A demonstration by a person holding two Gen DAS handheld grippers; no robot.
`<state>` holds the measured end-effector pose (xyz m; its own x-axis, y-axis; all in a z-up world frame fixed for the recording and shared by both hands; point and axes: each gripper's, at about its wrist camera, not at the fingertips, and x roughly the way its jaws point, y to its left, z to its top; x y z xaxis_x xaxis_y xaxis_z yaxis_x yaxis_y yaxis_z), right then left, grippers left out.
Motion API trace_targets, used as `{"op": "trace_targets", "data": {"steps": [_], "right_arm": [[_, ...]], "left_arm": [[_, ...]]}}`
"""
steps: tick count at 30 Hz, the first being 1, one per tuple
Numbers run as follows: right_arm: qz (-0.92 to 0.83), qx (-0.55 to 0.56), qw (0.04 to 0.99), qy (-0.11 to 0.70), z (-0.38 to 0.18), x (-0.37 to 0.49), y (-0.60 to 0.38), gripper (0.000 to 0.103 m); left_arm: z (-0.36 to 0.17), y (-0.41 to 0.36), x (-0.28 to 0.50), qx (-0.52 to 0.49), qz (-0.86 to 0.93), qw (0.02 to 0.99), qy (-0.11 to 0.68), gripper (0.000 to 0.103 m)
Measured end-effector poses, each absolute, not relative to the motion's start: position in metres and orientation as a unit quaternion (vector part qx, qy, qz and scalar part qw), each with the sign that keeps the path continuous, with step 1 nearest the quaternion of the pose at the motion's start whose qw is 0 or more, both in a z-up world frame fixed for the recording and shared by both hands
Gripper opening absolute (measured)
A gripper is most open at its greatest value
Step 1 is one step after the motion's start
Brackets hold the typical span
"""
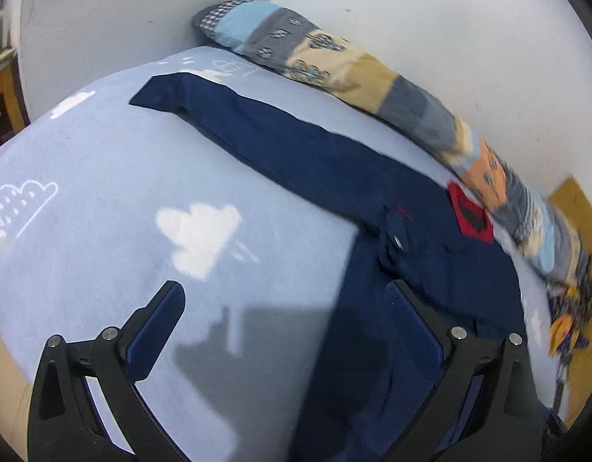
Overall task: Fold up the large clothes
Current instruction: 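Grasp the other sleeve cuff with the left gripper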
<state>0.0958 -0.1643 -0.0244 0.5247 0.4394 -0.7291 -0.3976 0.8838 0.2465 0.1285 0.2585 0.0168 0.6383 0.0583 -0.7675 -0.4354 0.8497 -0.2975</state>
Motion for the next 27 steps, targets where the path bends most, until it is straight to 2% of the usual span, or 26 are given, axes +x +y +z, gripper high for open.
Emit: {"op": "trace_targets", "data": {"steps": [5, 7, 8, 10, 11, 18, 20, 23, 25, 26, 27], "right_arm": [[0.274, 0.064, 0.871, 0.403, -0.035, 0.143, -0.14, 0.066], [0.284, 0.065, 0.867, 0.403, -0.051, 0.145, -0.136, 0.066], [0.28, 0.067, 0.862, 0.418, -0.059, 0.15, -0.132, 0.066], [0.284, 0.082, 0.847, 0.442, -0.065, 0.158, -0.128, 0.067], [0.289, 0.094, 0.845, 0.44, -0.066, 0.163, -0.13, 0.067], [0.283, 0.108, 0.853, 0.425, -0.06, 0.176, -0.135, 0.067], [0.282, 0.113, 0.853, 0.425, -0.062, 0.179, -0.135, 0.067], [0.277, 0.111, 0.854, 0.427, -0.064, 0.181, -0.135, 0.067], [0.273, 0.11, 0.855, 0.428, -0.066, 0.181, -0.136, 0.067], [0.268, 0.109, 0.856, 0.428, -0.066, 0.181, -0.138, 0.067], [0.264, 0.109, 0.859, 0.425, -0.065, 0.181, -0.14, 0.067]], "left_arm": [[0.009, 0.351, 0.173, -0.342, 0.159, 0.846, 0.378, 0.102], [-0.005, 0.391, 0.195, -0.394, 0.148, 0.831, 0.363, 0.09], [-0.015, 0.407, 0.207, -0.416, 0.147, 0.821, 0.362, 0.08], [-0.042, 0.434, 0.228, -0.477, 0.121, 0.793, 0.358, 0.071], [-0.052, 0.443, 0.234, -0.5, 0.119, 0.782, 0.353, 0.061], [-0.118, 0.493, 0.273, -0.64, 0.107, 0.721, 0.243, 0.061], [-0.121, 0.503, 0.284, -0.658, 0.097, 0.721, 0.193, 0.061], [-0.112, 0.518, 0.295, -0.656, 0.126, 0.727, 0.158, 0.061], [-0.097, 0.524, 0.299, -0.63, 0.144, 0.745, 0.163, 0.028], [-0.088, 0.523, 0.301, -0.614, 0.149, 0.756, 0.171, 0.004], [-0.077, 0.521, 0.302, -0.597, 0.147, 0.769, 0.175, 0.004]]}}
